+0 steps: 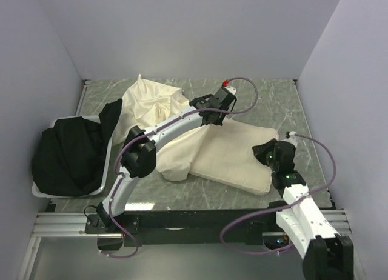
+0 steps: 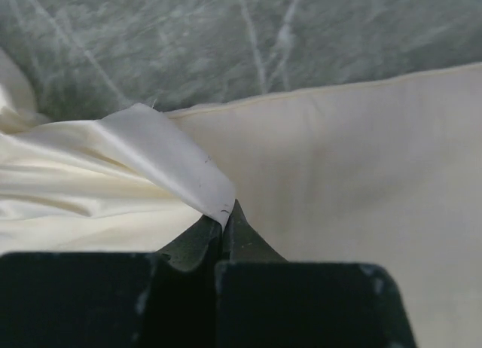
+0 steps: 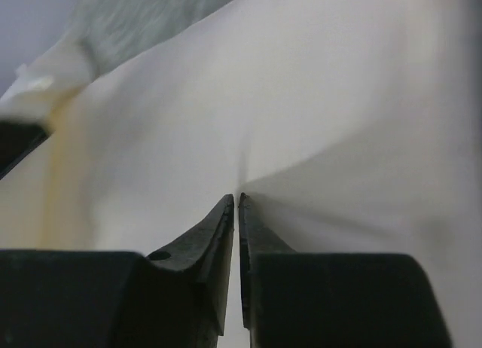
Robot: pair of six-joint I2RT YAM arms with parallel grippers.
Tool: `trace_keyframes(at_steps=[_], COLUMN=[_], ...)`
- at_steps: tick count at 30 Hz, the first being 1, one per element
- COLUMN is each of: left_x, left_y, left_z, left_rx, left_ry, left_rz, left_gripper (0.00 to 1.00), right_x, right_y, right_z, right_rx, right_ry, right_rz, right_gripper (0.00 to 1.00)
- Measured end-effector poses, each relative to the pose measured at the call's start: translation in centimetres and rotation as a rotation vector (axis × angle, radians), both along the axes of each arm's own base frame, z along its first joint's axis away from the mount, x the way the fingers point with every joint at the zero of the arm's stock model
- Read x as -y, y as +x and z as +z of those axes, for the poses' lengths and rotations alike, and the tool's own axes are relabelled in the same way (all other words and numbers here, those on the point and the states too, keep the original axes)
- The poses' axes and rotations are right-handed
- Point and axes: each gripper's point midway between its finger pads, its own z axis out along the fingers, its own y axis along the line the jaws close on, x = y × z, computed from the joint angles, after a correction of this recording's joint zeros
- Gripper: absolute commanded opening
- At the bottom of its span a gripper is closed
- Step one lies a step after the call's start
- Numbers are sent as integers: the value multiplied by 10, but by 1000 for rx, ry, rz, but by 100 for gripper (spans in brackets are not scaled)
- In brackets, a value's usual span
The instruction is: Put the pillow into the pillowcase
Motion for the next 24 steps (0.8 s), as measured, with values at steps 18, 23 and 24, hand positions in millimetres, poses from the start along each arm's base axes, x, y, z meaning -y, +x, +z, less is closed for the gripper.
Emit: trace_keyframes(at_steps=[18,23,24], left_x=[-66,-122,-128], left_y=[-88,-140,-154], left_z=[40,67,59], left_rx=[33,85,68], left_ry=[-182,-351,-366], left_rz=[213,347,352], left_gripper=[81,78,78], right_x=[-58,-81,-86], right_y=[-21,-30,-32], right_z=[11,41,46], right_rx=[-20,25,30], right_ry=[41,-70,-97], right_rz=[198,336,367], right_gripper=[76,89,89])
